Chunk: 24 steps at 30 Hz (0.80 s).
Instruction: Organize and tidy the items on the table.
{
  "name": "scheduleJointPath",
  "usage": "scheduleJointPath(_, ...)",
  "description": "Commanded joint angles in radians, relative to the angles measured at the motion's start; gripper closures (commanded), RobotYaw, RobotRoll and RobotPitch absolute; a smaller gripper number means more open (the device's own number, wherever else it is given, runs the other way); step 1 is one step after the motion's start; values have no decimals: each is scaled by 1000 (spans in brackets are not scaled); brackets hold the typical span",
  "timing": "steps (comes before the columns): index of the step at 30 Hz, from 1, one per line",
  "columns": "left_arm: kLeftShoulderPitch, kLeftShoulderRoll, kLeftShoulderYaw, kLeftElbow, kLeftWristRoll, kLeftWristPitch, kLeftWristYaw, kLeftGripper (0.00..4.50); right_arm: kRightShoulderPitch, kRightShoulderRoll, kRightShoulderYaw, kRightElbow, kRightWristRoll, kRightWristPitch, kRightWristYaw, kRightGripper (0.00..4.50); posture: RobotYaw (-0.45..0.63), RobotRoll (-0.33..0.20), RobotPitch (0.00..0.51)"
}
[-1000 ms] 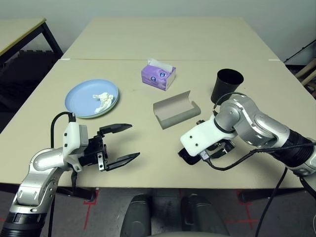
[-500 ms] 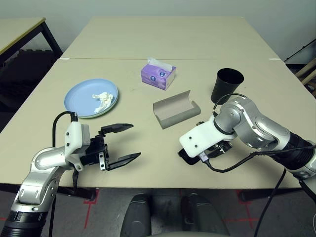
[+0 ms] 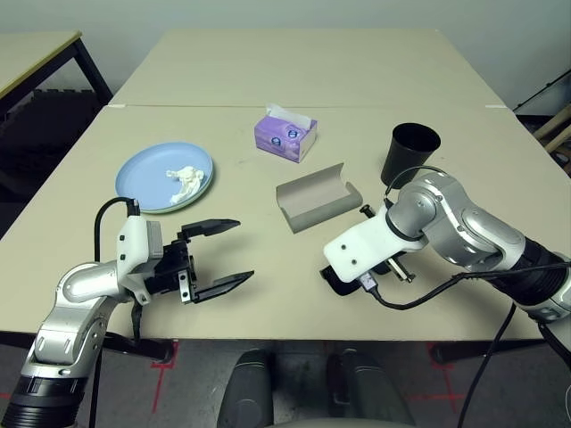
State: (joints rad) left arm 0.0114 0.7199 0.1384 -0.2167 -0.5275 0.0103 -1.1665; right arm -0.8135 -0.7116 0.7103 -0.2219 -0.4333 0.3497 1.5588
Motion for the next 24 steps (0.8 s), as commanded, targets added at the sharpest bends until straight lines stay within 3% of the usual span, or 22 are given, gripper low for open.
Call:
scheduleJointPath(1,-2,0,-8,18,10,-7,-13,0,-26,1,-31,11,10,-8,5,4079,121,0,96)
scheduleJointPath(13,-10,1,-7,38,12,-11,-14,0,-170,8,-114,71,74,-41,27,4080,123,0,82)
scheduleJointPath(24,1,5,0,30,11,-13,-14,0,-357,142,-100,406,21,-202,-117,4080,138,0,78)
